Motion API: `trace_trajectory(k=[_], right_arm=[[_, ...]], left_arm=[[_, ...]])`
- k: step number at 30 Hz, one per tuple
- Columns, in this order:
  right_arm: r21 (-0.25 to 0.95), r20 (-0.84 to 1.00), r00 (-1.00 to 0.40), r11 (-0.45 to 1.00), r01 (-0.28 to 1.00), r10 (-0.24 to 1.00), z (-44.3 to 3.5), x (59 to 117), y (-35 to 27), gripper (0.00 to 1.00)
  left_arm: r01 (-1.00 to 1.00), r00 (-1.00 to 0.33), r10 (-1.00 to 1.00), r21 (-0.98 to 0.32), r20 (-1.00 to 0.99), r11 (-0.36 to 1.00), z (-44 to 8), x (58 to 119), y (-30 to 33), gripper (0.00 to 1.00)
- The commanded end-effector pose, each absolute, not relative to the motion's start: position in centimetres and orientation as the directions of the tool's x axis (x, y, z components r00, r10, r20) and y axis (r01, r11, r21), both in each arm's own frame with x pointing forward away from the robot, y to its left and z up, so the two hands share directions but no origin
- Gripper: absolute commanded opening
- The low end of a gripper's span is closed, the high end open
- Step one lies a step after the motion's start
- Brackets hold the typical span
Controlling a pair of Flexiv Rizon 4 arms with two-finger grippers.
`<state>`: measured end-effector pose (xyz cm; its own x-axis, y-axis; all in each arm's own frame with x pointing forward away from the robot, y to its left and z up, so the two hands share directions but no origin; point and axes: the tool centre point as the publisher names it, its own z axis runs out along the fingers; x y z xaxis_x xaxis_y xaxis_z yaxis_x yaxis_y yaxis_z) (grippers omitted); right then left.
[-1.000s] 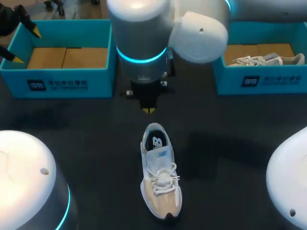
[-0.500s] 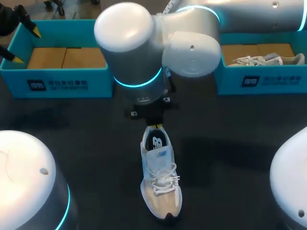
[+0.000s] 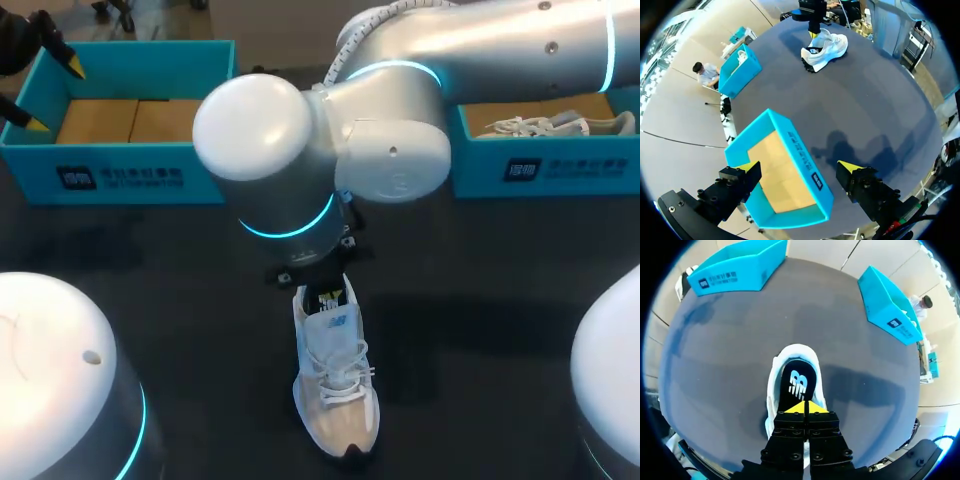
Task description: Take the shoe out of the shoebox, open the shoe tongue, remove and reinsert the insole, then place the shoe into the shoebox
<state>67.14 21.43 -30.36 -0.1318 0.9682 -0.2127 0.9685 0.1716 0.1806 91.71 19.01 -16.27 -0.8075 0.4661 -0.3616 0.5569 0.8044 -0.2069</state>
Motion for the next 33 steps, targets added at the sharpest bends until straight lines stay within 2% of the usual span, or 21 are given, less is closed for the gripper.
trace_trajectory(k=[1,9,33], right_arm=[[0.279,-0.187,0.035,0.019,0.960,0.982,-30.6,66.3,21.9,0.00],[0.301,-0.275,0.074,0.013,0.954,0.958,-32.5,66.0,22.5,0.00],[0.355,-0.307,0.197,-0.080,0.931,0.931,-35.5,66.9,20.7,0.00]], left_arm=[[0.557,-0.807,0.467,-0.204,-0.361,0.805,-16.3,91.6,19.0,1.00],[0.557,-0.807,0.467,-0.204,-0.361,0.805,-16.3,91.6,19.0,1.00],[0.557,-0.807,0.467,-0.204,-0.361,0.805,-16.3,91.6,19.0,1.00]])
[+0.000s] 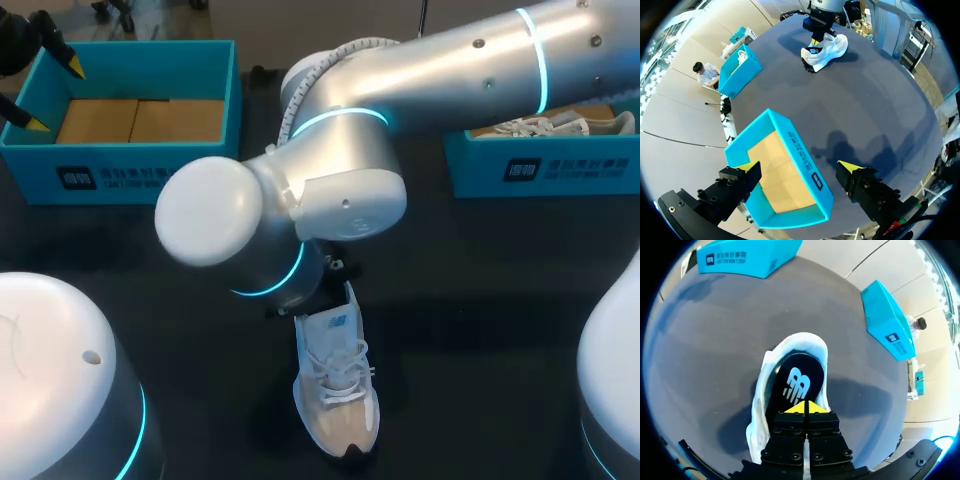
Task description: Take the shoe out of the shoebox, open the shoe tongue, remove and reinsert the insole, then place the shoe into the shoebox
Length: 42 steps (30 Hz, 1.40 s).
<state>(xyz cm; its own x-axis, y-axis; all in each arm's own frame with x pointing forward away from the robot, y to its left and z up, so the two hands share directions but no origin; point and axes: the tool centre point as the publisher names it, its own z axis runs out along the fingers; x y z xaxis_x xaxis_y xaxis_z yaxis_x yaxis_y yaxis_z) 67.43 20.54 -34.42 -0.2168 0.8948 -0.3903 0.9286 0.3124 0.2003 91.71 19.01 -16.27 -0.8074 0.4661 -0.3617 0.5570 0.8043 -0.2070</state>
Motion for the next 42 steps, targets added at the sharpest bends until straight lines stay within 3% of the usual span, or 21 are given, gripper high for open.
trace_trajectory(k=[1,17,28,42], right_arm=[[0.352,-0.301,0.201,-0.087,0.932,0.932,-35.8,67.0,20.5,0.00],[0.297,-0.237,0.183,-0.108,0.949,0.954,-39.6,68.2,22.1,0.00],[0.381,-0.336,0.222,-0.083,0.921,0.915,-36.8,67.7,21.9,0.00],[0.272,-0.373,0.163,-0.060,0.960,0.913,-42.3,69.8,21.2,0.00]], left_arm=[[0.557,-0.807,0.467,-0.204,-0.361,0.805,-16.3,91.6,19.0,1.00],[0.557,-0.807,0.467,-0.204,-0.361,0.805,-16.3,91.6,19.0,1.00],[0.557,-0.807,0.467,-0.204,-0.361,0.805,-16.3,91.6,19.0,1.00],[0.557,-0.807,0.467,-0.204,-0.361,0.805,-16.3,91.6,19.0,1.00]])
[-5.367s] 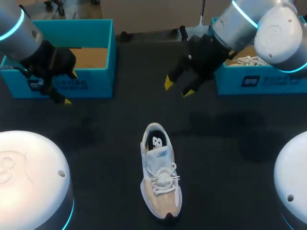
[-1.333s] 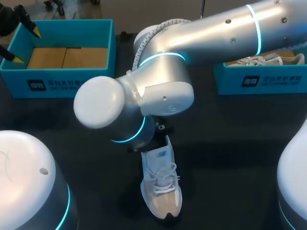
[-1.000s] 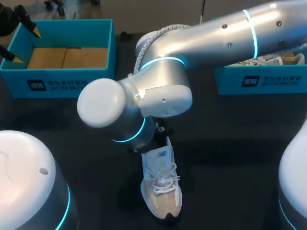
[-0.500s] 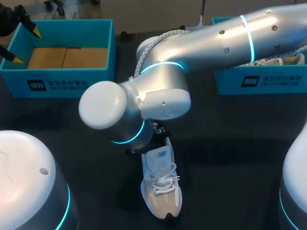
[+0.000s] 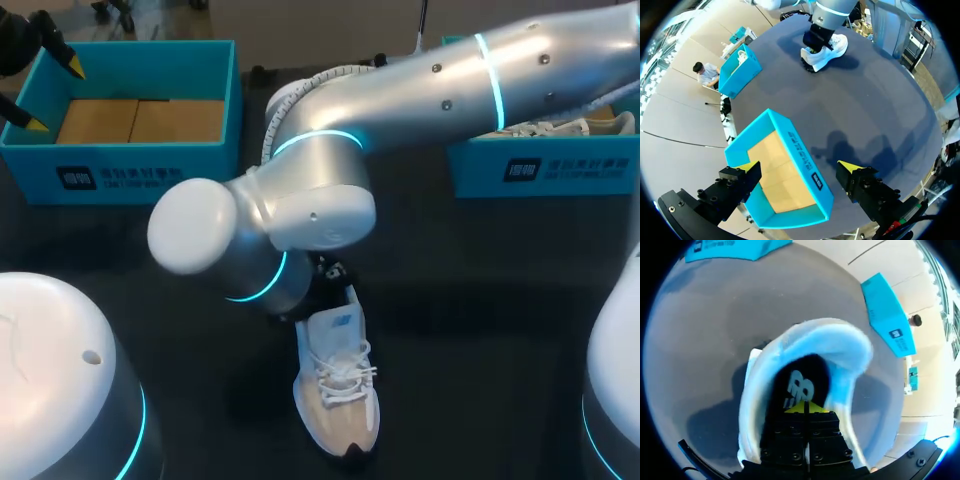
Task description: Take the shoe out of the shoebox, open the shoe tongue, remove and reinsert the insole, then place the shoe into the shoebox
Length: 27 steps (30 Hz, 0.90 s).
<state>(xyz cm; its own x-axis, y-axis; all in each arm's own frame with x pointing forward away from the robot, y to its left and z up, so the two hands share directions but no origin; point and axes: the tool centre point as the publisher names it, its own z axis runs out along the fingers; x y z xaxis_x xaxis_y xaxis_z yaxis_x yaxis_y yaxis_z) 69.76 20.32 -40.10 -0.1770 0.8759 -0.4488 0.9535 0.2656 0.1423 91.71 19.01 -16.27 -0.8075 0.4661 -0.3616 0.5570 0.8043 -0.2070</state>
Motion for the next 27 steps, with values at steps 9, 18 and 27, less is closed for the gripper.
trace_trajectory(k=[9,18,27], right_arm=[[0.307,-0.347,0.146,-0.035,0.951,0.926,-39.6,68.7,22.5,0.00],[0.327,-0.332,0.165,-0.051,0.944,0.929,-38.7,69.5,21.6,0.00],[0.231,-0.212,0.145,-0.095,0.968,0.966,-41.5,70.3,21.2,0.00]], left_arm=[[0.557,-0.807,0.467,-0.204,-0.361,0.805,-16.3,91.6,19.0,1.00],[0.557,-0.807,0.467,-0.204,-0.361,0.805,-16.3,91.6,19.0,1.00],[0.557,-0.807,0.467,-0.204,-0.361,0.805,-16.3,91.6,19.0,1.00]])
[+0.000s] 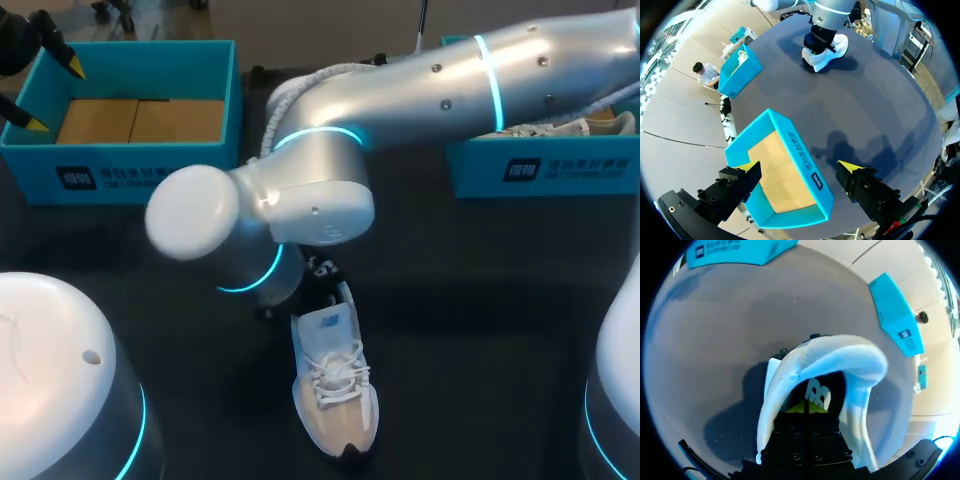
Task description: Take the shoe out of the shoebox, open the shoe tongue, remove and reinsert the insole, then place the shoe into the shoebox
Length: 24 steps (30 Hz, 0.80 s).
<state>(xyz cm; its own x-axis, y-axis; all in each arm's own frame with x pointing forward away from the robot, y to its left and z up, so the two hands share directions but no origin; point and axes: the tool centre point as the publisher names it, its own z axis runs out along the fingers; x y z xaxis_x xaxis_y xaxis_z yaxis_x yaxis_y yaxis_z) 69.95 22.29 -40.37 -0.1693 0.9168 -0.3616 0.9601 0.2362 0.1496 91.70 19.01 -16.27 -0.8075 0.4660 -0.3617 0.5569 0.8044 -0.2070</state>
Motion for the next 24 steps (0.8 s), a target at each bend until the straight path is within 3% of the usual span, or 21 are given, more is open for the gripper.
trace_trajectory(k=[1,12,18,24], right_arm=[[0.231,-0.209,0.146,-0.096,0.968,0.967,-41.3,70.2,21.2,0.00],[0.262,-0.134,0.076,-0.038,0.964,0.988,-35.2,68.6,21.9,0.00],[0.214,-0.109,0.061,-0.036,0.976,0.992,-35.4,68.2,21.7,0.00],[0.239,-0.124,0.049,-0.018,0.971,0.991,-36.2,68.1,21.1,0.00]], left_arm=[[0.557,-0.807,0.467,-0.204,-0.361,0.805,-16.3,91.6,19.0,1.00],[0.557,-0.807,0.467,-0.204,-0.361,0.805,-16.3,91.6,19.0,1.00],[0.557,-0.807,0.467,-0.204,-0.361,0.805,-16.3,91.6,19.0,1.00],[0.557,-0.807,0.467,-0.204,-0.361,0.805,-16.3,91.6,19.0,1.00]])
